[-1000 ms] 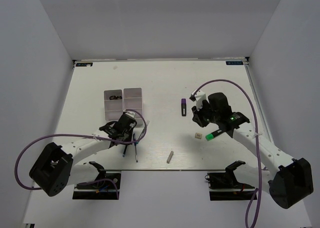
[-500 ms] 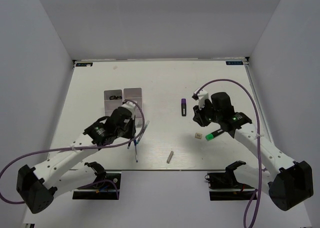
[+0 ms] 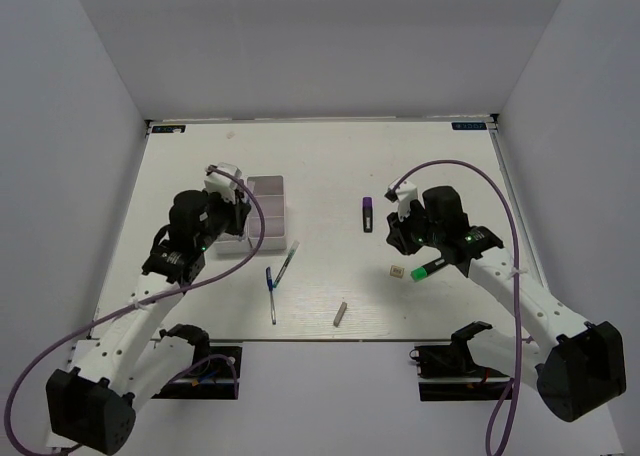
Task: Sort the stationery into containers
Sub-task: Place the pen in the storage box.
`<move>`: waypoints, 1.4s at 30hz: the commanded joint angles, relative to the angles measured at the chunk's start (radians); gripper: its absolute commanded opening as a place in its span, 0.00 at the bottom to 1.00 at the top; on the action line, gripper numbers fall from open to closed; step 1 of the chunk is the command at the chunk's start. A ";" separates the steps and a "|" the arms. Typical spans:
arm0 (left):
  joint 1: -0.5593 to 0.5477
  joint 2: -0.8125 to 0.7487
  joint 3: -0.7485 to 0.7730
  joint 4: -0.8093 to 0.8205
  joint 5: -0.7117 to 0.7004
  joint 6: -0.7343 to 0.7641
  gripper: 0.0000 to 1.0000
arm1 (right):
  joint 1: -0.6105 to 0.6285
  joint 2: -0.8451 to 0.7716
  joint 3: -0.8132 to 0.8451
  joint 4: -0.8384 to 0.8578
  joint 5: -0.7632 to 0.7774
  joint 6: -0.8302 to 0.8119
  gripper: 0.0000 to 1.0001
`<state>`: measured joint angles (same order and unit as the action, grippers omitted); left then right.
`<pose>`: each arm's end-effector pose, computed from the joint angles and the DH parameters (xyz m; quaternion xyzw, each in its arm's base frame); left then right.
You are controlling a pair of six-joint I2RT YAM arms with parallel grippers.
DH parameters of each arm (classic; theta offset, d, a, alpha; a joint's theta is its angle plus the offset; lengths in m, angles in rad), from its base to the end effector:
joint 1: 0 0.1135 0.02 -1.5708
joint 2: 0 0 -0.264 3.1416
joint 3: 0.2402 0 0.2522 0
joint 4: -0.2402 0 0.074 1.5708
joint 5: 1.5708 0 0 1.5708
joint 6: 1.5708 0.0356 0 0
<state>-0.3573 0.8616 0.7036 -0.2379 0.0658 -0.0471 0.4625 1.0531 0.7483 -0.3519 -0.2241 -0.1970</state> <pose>0.1870 -0.0723 0.2923 0.1465 0.8191 -0.1381 0.5372 0.1997 0.1084 0.2603 -0.3354 0.8277 0.1575 0.4214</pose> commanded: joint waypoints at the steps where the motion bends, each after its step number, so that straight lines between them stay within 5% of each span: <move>1: 0.118 0.011 -0.013 0.277 0.220 0.058 0.00 | -0.007 -0.013 -0.006 0.041 -0.020 0.001 0.28; 12: 0.378 0.109 -0.087 0.554 0.436 -0.065 0.00 | -0.010 0.021 -0.007 0.050 -0.009 -0.010 0.28; 24: 0.451 0.103 -0.254 0.752 0.255 -0.174 0.00 | -0.019 0.036 -0.009 0.053 -0.018 -0.012 0.28; 42: 0.402 0.151 -0.320 0.877 -0.026 -0.208 0.00 | -0.022 0.044 -0.015 0.053 -0.029 -0.012 0.28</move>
<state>0.0574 1.0031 0.3988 0.5900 0.0944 -0.2329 0.4442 1.0943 0.7380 -0.3332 -0.2390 -0.1993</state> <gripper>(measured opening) 0.206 0.282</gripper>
